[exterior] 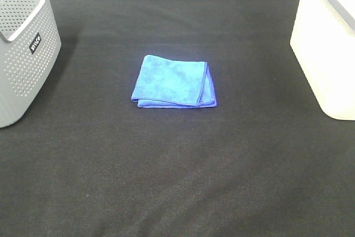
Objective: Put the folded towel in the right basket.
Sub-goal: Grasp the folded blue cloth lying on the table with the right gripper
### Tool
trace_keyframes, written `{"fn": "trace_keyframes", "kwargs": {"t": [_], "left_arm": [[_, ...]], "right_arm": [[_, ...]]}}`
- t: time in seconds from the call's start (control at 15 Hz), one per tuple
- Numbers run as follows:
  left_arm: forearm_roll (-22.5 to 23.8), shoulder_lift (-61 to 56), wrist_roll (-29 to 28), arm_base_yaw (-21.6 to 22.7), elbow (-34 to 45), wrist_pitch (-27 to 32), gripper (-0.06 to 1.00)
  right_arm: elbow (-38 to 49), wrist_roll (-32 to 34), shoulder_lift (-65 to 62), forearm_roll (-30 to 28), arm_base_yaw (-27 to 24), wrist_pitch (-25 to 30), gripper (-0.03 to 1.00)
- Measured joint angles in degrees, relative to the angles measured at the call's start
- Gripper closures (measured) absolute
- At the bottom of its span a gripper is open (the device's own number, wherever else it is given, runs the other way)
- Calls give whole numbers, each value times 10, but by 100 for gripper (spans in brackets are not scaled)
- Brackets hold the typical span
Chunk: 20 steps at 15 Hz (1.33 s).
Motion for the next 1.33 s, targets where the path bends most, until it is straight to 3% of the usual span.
{"fn": "trace_keyframes", "kwargs": {"t": [1.33], "left_arm": [[0,0,0,0,0,0,-4]], "right_arm": [[0,0,0,0,0,0,1]]}}
